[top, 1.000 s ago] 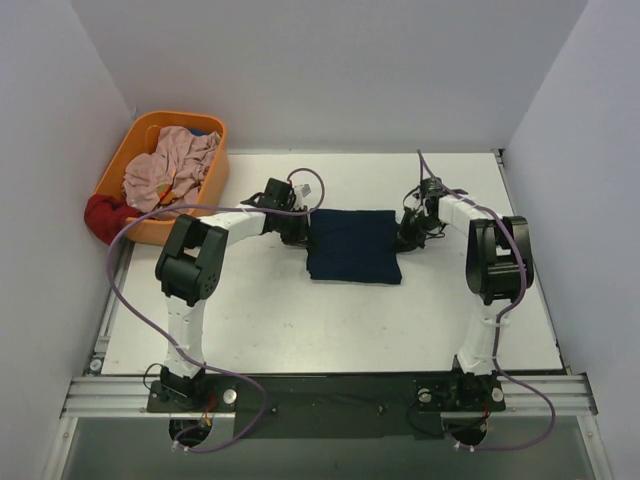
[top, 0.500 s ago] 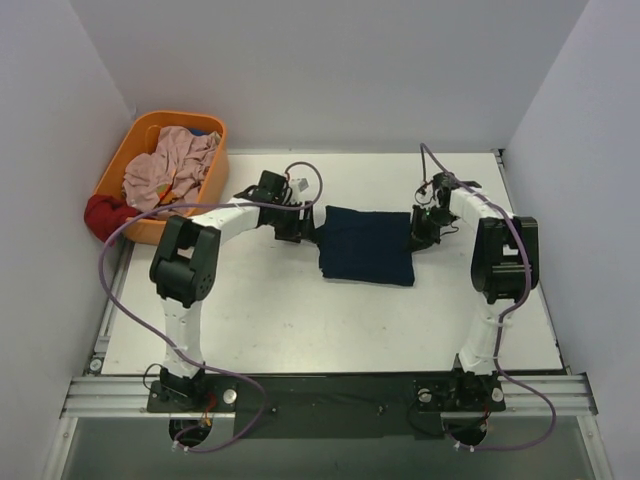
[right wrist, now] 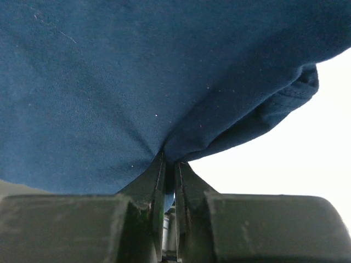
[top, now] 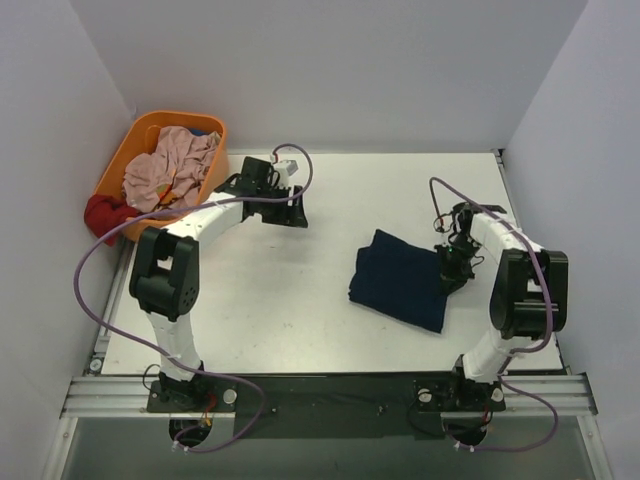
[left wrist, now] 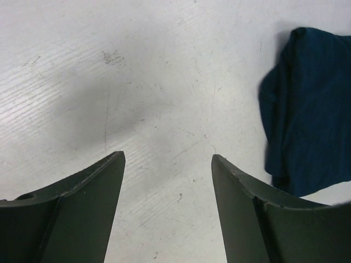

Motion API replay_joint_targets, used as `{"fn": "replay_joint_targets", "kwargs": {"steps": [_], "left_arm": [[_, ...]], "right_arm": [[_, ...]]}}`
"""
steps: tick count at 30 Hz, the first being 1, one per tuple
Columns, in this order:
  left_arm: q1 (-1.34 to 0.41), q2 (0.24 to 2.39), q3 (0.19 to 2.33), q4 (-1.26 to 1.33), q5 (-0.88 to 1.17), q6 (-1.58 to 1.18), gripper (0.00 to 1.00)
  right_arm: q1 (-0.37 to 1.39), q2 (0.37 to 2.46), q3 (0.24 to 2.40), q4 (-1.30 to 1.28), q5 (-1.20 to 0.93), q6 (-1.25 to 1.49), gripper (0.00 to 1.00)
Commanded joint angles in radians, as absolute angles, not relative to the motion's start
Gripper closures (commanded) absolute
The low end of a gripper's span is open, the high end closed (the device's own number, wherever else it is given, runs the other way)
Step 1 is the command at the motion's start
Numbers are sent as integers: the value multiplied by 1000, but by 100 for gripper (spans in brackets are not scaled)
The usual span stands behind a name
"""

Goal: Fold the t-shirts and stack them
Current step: Put the neatly folded tshirt into the corner of the board with the right arm

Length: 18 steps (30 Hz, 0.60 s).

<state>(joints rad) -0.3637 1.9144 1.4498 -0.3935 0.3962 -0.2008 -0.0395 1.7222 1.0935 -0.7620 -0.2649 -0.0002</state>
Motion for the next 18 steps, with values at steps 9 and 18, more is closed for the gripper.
{"fn": "replay_joint_targets", "kwargs": {"steps": [9, 18], "left_arm": [[-312, 1776, 1453, -373, 426, -160, 25], [-259, 1773, 1453, -368, 414, -160, 25]], "right_arm": [[-214, 1647, 916, -865, 363, -210, 100], [-301, 1776, 948, -690, 607, -300, 100]]}}
